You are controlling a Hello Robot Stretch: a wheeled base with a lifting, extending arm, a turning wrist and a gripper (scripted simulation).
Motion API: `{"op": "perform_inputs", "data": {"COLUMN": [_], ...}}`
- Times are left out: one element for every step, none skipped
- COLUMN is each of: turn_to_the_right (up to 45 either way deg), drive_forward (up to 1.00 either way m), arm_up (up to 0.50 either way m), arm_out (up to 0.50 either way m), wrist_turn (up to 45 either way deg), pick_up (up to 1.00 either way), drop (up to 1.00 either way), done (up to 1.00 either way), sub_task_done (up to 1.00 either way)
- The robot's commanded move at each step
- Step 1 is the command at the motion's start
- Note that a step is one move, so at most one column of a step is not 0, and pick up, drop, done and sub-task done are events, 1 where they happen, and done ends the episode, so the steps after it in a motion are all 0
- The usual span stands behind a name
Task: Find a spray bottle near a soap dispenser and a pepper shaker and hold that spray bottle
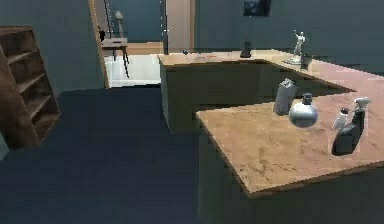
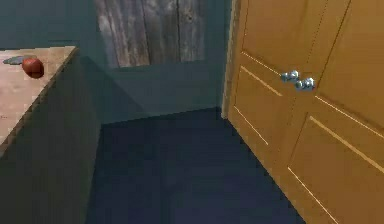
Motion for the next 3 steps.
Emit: {"op": "perform_inputs", "data": {"turn_to_the_right": [45.0,45.0,27.0], "drive_forward": [0.00,0.00,0.00], "arm_up": [0.00,0.00,0.00], "arm_out": [0.00,0.00,0.00], "wrist_turn": [0.0,0.0,0.0], "pick_up": [0.00,0.00,0.00], "drop": [0.00,0.00,0.00], "done": [0.00,0.00,0.00], "sub_task_done": [0.00,0.00,0.00]}}
